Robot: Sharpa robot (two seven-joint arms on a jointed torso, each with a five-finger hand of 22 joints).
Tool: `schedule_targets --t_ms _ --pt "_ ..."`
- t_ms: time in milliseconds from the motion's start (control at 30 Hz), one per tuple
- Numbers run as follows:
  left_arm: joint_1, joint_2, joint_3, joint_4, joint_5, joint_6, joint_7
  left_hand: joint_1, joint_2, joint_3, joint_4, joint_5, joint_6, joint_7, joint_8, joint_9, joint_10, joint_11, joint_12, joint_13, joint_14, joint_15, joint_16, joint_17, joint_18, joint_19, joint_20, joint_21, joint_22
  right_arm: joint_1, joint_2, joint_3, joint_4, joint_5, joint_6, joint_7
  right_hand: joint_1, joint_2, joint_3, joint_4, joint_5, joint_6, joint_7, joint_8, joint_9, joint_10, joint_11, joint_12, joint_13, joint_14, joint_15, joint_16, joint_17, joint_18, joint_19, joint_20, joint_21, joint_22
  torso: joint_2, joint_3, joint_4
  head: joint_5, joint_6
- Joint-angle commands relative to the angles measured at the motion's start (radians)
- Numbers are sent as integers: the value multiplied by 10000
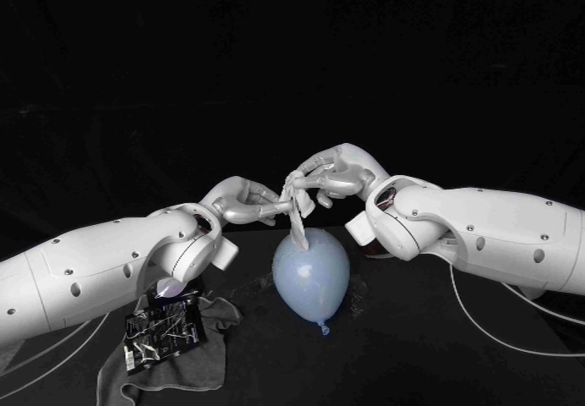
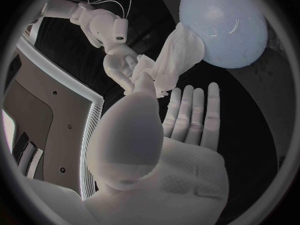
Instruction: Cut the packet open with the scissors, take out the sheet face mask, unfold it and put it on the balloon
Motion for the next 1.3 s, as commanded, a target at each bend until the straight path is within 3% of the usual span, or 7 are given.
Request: schedule_targets --t_ms 33,233,333,433,533,700,1300 --pt "6 25 19 20 75 -60 375 343 436 246 -32 17 106 -64 27 -66 70 -63 60 -11 71 -47 58 -53 130 86 -23 -59 -13 6 11 6 1 -156 61 9 47 32 38 -6 23 -38 0 45 11 225 -188 -3 17 -12 -58 30 7 206 72 11 32 734 5 5 -2 3 -3" --pt "5 13 22 22 355 -300 854 2094 1513 1401 -351 20 600 -342 59 -239 321 -276 60 -116 261 -232 86 -215 144 246 -129 -23 8 6 7 4 -43 -169 63 -8 47 32 38 -6 23 -38 0 45 11 225 -188 -3 17 -12 -58 30 7 206 72 11 32 734 0 10 -2 6 2" --pt "5 5 25 16 509 -423 1118 2644 1609 2000 -509 18 837 -322 134 -250 657 -317 -9 -209 355 -255 -45 -367 121 260 -273 74 88 5 4 4 -66 -172 62 -18 47 32 38 -6 23 -38 0 45 11 225 -188 -3 17 -12 -58 30 7 206 72 11 32 734 0 8 -3 -2 7" --pt "5 -14 29 14 689 -499 1364 2845 1452 2810 -612 -24 1050 -361 139 -304 1123 -402 -182 -337 731 -327 -282 -637 19 194 -490 445 392 5 -6 3 -94 -182 73 -45 39 22 58 -3 23 -39 -1 50 16 228 -188 -5 19 -12 -58 29 3 208 65 10 19 730 1 9 -7 -7 13" --pt "4 -52 36 30 867 -513 1569 2357 854 3990 -572 -27 1197 -346 37 -430 1454 -394 -664 -350 1014 -322 -558 -969 -254 -264 -678 1144 1037 5 -25 3 -147 -203 126 -108 26 7 88 0 22 -40 -2 56 24 233 -188 -9 21 -11 -58 28 -3 212 55 9 -2 724 1 6 -8 -7 41" --pt "3 -134 50 61 1148 -453 1804 1862 567 4857 -891 5 1246 -359 48 -450 1636 -402 -932 -341 1051 -324 -525 -1065 -426 -709 -818 1798 1658 5 -60 1 -269 -306 305 -288 17 -2 104 3 22 -42 -1 59 28 231 -187 -13 22 -19 -58 21 -24 220 32 9 -44 713 6 4 -5 -23 46" --pt "142 -243 206 -284 1167 -440 1896 1047 420 5741 -1484 10 1258 -327 184 -379 1816 -408 -1163 -316 1005 -320 -396 -1148 -579 -1328 -911 2609 2480 16 -309 -2 -576 -2188 1080 -806 -29 -73 228 15 23 -80 13 66 51 170 -170 -68 19 -134 -45 -68 -281 244 -56 14 -191 674 -11 15 -8 6 45"
